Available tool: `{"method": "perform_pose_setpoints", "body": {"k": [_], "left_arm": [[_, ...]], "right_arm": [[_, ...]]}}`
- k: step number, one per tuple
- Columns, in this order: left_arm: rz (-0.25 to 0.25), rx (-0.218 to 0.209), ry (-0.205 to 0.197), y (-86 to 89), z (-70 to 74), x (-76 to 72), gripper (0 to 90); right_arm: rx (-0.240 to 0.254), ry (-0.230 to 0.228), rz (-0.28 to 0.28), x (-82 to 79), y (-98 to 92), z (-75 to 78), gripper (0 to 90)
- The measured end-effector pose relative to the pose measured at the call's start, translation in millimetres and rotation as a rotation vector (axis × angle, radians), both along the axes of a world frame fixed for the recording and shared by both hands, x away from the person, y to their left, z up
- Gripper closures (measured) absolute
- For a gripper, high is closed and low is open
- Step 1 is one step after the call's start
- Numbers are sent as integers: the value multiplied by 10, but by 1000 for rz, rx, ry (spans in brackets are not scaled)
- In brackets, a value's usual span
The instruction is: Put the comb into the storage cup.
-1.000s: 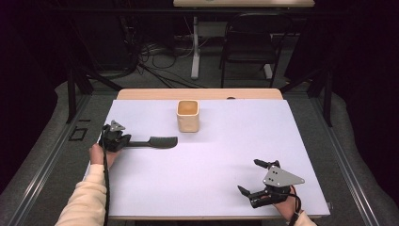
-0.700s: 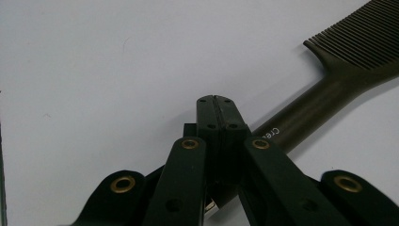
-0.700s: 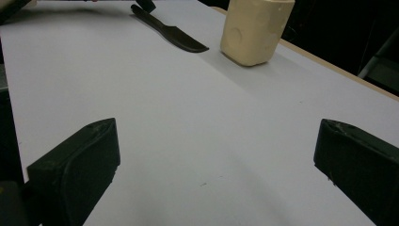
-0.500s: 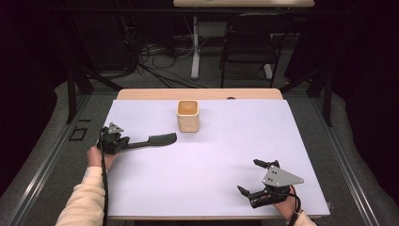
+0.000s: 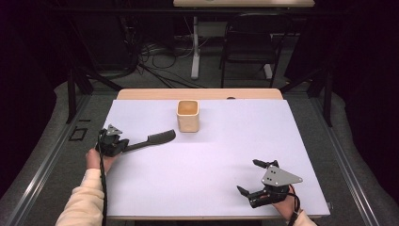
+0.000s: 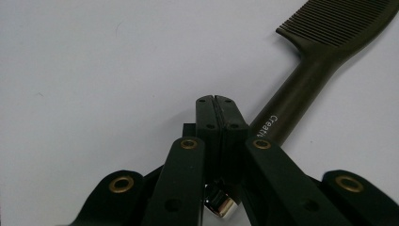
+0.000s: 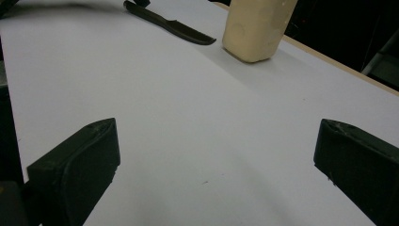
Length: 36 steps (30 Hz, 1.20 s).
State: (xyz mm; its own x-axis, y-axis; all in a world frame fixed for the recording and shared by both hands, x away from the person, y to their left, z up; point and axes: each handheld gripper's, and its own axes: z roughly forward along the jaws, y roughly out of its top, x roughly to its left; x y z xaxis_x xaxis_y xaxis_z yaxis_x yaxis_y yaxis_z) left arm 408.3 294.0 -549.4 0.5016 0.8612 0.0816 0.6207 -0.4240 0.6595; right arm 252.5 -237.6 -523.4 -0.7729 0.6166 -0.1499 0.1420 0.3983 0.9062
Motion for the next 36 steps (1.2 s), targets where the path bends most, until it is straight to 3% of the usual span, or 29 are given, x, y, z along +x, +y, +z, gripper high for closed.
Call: {"method": "perform_pose_setpoints", "body": {"k": [27,31,36], "left_arm": [[2,-19,31,5,23,-149,870],[6,-28,13,14,58,-155,822],[-1,-49,-28,32,130,-172,659]], "right_arm": [[-14,8,9,7,18,-9,3],[-16,7,6,10,14,-9,3],[-16,7,5,10,17,-10,3]]}}
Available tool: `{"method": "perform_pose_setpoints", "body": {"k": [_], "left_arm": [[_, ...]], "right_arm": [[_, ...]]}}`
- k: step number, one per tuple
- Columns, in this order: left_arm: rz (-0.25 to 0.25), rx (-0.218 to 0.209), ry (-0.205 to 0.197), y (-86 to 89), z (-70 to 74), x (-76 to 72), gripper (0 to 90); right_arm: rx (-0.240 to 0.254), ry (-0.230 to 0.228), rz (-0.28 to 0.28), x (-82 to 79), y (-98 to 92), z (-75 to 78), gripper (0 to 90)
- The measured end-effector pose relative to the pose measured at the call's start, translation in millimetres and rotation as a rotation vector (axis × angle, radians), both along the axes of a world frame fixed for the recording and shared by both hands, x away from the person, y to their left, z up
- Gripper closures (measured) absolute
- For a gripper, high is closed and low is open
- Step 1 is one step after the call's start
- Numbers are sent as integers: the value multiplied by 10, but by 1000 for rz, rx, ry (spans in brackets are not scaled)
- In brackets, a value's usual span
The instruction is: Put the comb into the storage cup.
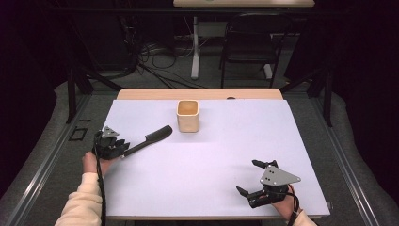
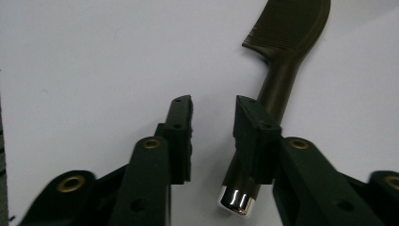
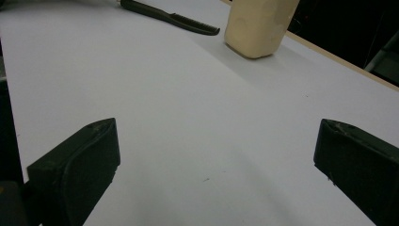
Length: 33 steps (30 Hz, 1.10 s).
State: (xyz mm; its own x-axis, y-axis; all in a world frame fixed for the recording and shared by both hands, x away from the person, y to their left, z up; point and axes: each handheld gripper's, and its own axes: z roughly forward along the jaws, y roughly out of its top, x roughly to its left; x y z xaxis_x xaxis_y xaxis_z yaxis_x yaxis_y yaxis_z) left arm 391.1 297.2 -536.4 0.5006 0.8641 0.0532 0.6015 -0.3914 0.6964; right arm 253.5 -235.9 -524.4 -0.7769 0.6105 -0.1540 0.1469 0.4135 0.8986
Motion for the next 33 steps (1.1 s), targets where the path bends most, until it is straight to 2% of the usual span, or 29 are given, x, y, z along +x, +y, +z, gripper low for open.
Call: {"method": "perform_pose_setpoints", "body": {"k": [3,4,9,16,18,21,27,33], "left_arm": [[12,-8,-12,16,79,-12,543],[13,-8,-22,27,113,-17,489],[26,-28,-71,81,233,-49,330],[-1,-22,-64,91,255,-44,163],[-15,10,-68,69,273,-49,150],[-32,15,-84,54,305,-62,98],[-51,34,-91,36,325,-58,1],[-83,64,-84,-16,349,-51,1]], "right_arm": [[0,3,-1,0,1,-1,3],[0,4,-1,-1,2,-1,3],[1,2,1,-2,-3,0,2],[2,4,2,-3,-1,-1,3],[1,6,3,-2,-1,-1,3],[2,5,4,-4,-2,0,3],[1,10,3,-3,0,-4,3],[-1,10,7,-3,4,-4,3]]}}
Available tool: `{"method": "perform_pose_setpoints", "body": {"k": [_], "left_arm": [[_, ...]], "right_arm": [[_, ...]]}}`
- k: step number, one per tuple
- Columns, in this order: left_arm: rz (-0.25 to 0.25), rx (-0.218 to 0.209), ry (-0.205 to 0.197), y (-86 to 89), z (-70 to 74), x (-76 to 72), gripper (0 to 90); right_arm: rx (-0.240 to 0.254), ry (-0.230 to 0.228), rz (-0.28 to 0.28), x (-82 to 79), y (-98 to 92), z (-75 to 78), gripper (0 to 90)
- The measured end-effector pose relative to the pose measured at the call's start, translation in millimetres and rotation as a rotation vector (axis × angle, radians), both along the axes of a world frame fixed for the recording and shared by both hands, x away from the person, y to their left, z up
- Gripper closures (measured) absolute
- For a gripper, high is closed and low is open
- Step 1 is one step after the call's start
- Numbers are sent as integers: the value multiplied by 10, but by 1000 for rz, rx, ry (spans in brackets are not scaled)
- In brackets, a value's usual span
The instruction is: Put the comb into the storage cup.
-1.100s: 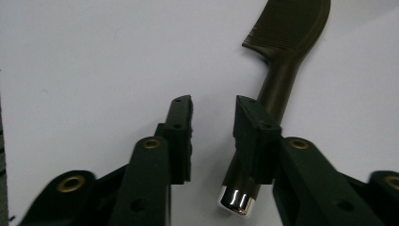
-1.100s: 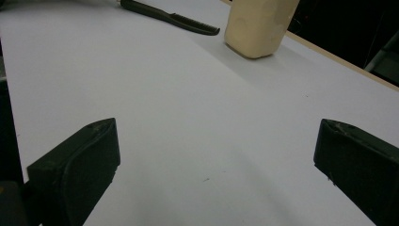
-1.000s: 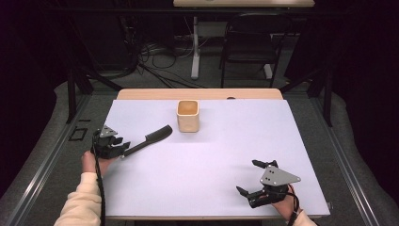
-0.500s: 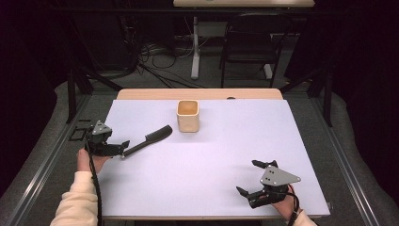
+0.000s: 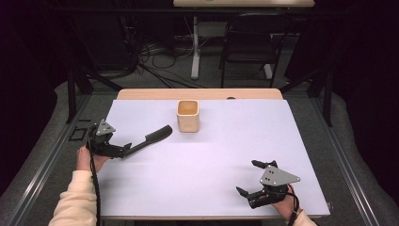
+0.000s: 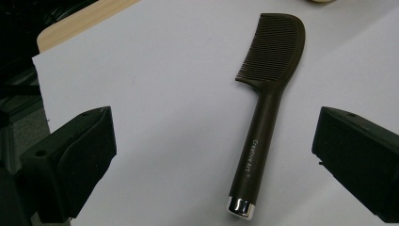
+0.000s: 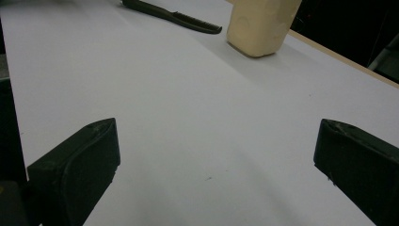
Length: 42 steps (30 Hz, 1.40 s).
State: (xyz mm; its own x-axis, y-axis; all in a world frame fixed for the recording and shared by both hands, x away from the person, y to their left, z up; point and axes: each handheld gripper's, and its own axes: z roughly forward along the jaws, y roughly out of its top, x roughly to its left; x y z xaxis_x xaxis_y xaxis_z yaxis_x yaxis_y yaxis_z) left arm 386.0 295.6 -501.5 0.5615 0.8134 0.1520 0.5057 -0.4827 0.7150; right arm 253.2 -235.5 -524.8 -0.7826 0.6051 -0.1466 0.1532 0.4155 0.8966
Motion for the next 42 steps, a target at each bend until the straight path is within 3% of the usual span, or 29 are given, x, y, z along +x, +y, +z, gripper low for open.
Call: {"method": "perform_pose_setpoints", "body": {"k": [7,19,24,37,40,42], "left_arm": [[-48,13,19,-61,39,43,0],[-148,107,89,-288,26,169,0],[-162,178,137,-362,16,236,0],[-187,257,237,-558,-100,416,0],[-189,267,250,-604,-102,444,28],[-187,277,255,-636,-103,461,92]], "right_arm": [[1,1,0,3,3,-2,3],[2,4,-2,5,2,-6,2],[-1,4,1,4,4,-7,3],[-12,7,7,0,8,-12,3],[-12,6,6,0,10,-13,2],[-14,7,6,0,8,-13,2]]}}
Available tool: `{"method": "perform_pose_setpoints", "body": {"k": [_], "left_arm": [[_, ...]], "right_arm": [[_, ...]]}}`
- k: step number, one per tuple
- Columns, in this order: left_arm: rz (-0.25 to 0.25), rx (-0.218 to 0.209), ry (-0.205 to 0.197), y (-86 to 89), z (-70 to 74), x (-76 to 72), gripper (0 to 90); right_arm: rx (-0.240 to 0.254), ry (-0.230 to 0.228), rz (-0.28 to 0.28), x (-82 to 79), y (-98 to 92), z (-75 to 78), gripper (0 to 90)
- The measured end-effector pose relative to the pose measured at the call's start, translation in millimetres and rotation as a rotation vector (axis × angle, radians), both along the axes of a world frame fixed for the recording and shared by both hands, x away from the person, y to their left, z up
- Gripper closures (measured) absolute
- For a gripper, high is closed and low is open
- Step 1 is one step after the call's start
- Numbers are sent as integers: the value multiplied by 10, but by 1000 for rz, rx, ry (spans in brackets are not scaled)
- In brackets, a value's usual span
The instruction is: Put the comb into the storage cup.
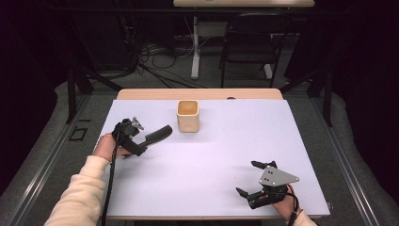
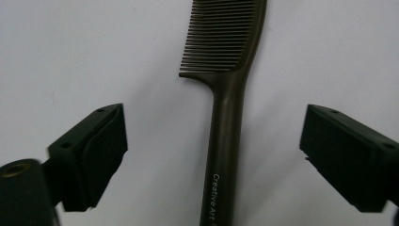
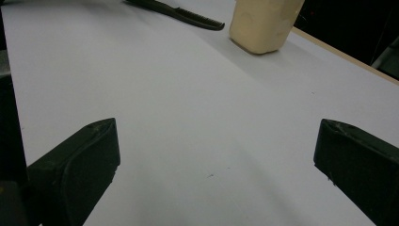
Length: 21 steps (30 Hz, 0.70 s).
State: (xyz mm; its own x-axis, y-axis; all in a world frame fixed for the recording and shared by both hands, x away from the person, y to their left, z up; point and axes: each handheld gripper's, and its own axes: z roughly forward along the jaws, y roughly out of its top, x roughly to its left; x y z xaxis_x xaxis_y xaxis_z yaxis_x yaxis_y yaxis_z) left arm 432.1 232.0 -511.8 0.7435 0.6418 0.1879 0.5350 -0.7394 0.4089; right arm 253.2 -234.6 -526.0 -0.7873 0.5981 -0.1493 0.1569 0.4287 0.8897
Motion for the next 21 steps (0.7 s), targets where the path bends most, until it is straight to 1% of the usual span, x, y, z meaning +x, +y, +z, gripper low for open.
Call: {"method": "perform_pose_setpoints", "body": {"k": [2,4,8,9,11,12,15,19,21], "left_arm": [[-5,16,9,-31,-4,19,165],[-15,35,26,-63,-15,34,212],[-3,86,73,-114,-79,74,350],[6,93,81,-125,-93,82,403],[4,96,92,-134,-110,99,437],[7,95,106,-139,-109,112,471],[3,96,119,-166,-86,146,530],[-22,129,152,-231,-81,196,588],[-35,146,168,-257,-93,218,600]], "right_arm": [[-3,0,1,2,2,-2,2],[-6,-3,3,-1,7,-5,2],[-7,-3,3,-2,8,-5,2],[-8,-3,1,-2,8,-6,2],[-8,-3,3,-2,9,-6,2],[-9,-3,2,-1,9,-6,2],[-10,-3,2,0,11,-8,2],[-12,-2,4,0,10,-9,2],[-12,-2,3,-2,8,-8,2]]}}
